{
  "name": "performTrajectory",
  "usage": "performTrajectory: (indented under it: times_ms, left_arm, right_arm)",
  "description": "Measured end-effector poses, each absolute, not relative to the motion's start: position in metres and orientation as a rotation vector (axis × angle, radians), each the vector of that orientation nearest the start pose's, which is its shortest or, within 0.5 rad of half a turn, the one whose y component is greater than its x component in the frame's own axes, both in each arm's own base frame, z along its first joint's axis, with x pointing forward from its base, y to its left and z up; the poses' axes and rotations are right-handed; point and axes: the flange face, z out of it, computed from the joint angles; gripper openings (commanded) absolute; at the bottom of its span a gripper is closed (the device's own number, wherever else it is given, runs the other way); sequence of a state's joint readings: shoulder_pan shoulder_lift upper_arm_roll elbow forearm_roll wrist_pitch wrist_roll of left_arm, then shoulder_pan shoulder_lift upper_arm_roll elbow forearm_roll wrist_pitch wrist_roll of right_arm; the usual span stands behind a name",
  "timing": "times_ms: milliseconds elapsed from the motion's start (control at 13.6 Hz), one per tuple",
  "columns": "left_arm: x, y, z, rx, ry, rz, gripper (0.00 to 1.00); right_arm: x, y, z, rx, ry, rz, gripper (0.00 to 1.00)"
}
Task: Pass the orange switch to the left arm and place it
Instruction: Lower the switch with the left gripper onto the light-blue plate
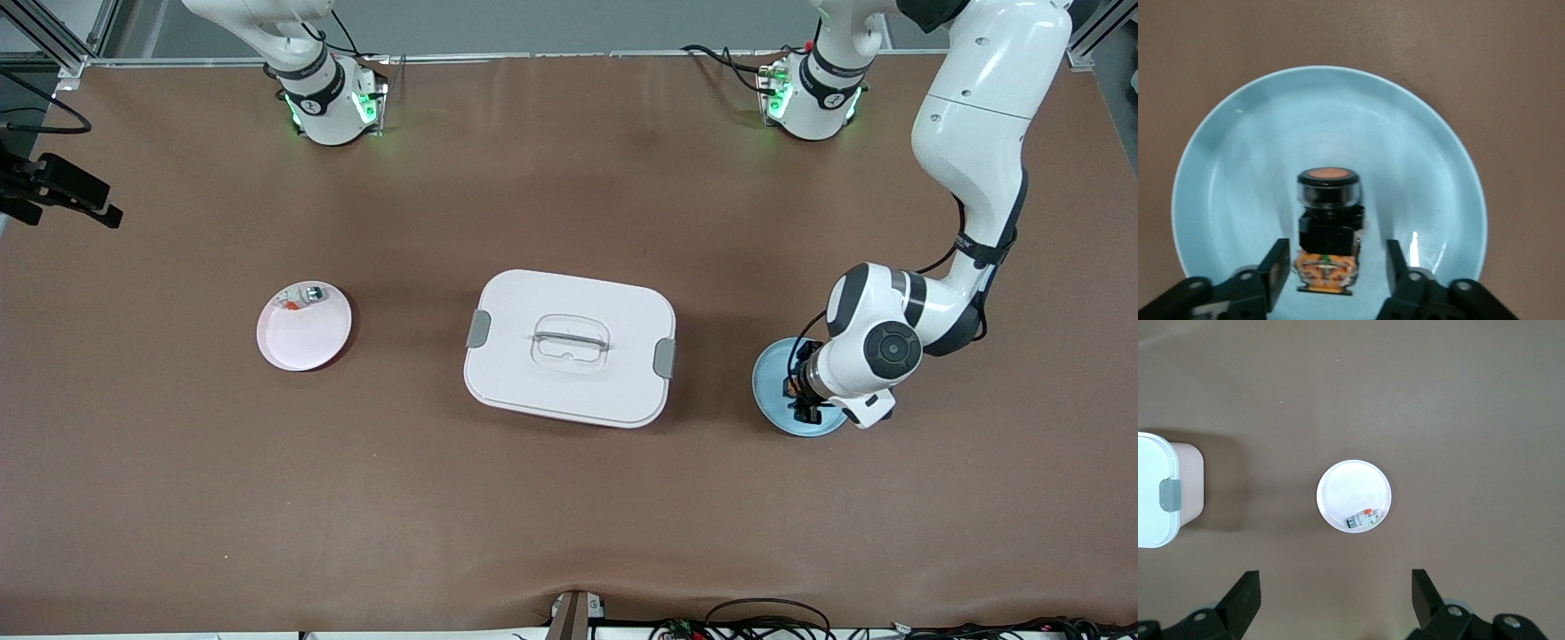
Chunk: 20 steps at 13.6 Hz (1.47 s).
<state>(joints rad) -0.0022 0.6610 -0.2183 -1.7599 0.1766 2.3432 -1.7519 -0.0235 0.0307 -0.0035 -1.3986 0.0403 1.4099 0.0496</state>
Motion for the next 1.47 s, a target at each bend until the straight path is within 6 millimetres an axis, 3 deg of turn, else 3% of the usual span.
performTrajectory:
  times_ms: [1172,1466]
  left_arm:
    - [0.65,-0.12,0.198,-2.306,-2.1,0.043,1.0]
    - [0.65,-0.119,0.198,-2.427,-1.963,0.042,1.0]
  right_arm:
    - [0.548,-0.011,0.675,-3.111,0.086,0.006,1.0]
    - [0.548,-0.01,0.675,-3.112,0.043,0.009,1.0]
